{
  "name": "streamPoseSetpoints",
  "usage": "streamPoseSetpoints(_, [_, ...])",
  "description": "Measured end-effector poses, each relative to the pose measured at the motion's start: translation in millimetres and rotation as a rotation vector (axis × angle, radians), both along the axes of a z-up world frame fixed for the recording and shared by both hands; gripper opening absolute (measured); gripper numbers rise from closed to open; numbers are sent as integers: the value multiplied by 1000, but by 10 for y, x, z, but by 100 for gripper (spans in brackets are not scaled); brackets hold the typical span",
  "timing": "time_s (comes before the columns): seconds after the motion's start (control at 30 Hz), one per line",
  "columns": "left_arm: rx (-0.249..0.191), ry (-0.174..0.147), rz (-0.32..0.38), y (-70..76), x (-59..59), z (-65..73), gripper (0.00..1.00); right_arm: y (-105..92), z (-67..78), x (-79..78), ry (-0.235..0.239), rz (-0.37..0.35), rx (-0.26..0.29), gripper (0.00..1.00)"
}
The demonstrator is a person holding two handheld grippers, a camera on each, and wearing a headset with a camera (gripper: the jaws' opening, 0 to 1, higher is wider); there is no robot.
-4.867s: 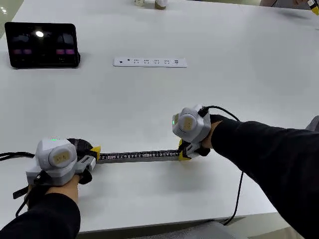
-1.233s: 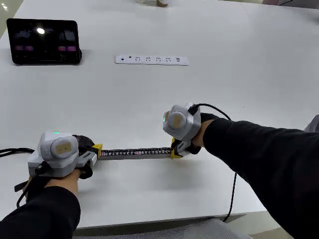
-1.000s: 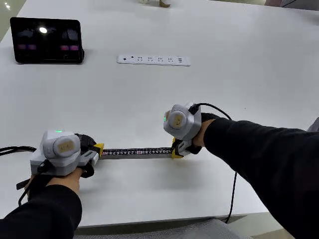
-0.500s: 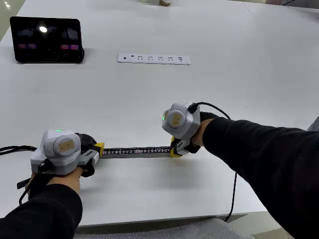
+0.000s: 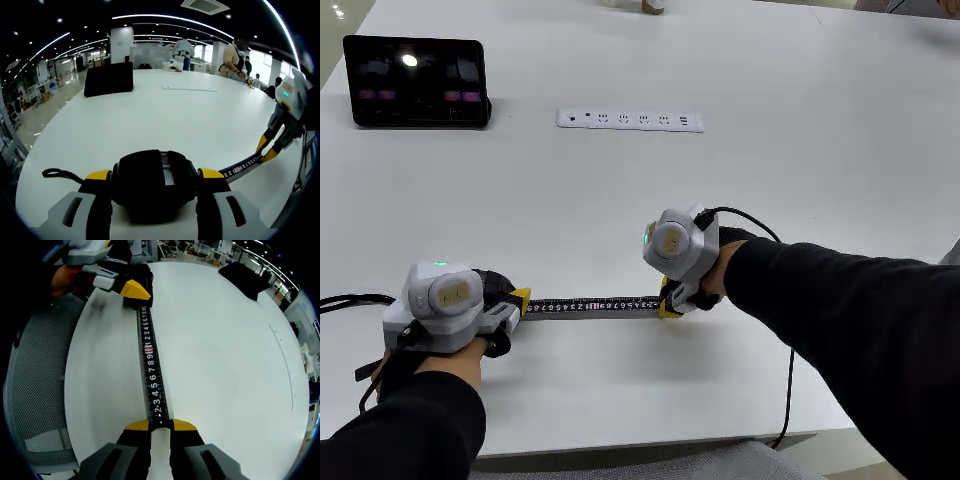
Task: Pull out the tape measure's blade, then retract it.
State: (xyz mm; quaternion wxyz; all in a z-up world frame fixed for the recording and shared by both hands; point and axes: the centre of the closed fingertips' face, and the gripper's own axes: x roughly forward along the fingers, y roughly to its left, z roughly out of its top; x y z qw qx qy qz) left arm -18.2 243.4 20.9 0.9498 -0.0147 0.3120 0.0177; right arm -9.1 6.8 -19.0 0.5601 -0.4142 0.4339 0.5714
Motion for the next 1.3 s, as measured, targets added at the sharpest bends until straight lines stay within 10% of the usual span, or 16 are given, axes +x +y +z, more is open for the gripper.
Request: streamPoseSetpoints(1.3, [-1, 4, 0, 1, -2, -4, 63, 141, 5, -11, -2, 2, 12, 10])
